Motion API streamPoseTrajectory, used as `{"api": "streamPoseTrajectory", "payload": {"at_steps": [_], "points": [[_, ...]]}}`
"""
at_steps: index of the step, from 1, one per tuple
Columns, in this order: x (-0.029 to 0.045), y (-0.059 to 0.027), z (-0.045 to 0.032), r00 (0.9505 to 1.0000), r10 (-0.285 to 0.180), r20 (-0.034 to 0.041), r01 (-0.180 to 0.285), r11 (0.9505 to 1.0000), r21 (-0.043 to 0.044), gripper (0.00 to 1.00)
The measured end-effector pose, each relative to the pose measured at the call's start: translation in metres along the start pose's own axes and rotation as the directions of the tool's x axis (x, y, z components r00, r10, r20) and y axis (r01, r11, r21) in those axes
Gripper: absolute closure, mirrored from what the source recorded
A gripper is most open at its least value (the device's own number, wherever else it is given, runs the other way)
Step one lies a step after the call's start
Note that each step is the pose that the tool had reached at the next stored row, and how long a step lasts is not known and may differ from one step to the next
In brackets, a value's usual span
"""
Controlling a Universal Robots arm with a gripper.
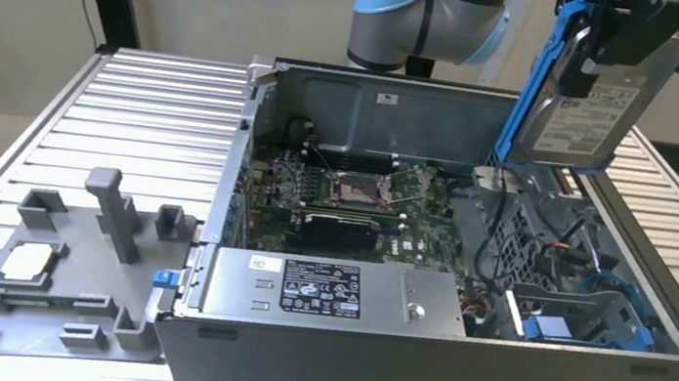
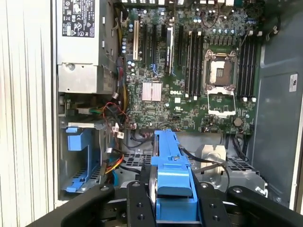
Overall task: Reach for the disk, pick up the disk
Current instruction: 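Pick up the disk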
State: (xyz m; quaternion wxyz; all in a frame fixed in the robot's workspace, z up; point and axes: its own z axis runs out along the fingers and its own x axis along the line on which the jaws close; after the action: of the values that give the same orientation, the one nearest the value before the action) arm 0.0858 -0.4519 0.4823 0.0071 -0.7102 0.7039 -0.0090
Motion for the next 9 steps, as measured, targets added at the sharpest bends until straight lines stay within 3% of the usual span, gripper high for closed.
{"api": "streamPoseTrajectory", "payload": {"at_steps": [9], "points": [[0.0151, -0.0008, 0.0000, 1.0000, 0.000, 0.0000, 0.000, 1.0000, -0.0059, 1.00]]}}
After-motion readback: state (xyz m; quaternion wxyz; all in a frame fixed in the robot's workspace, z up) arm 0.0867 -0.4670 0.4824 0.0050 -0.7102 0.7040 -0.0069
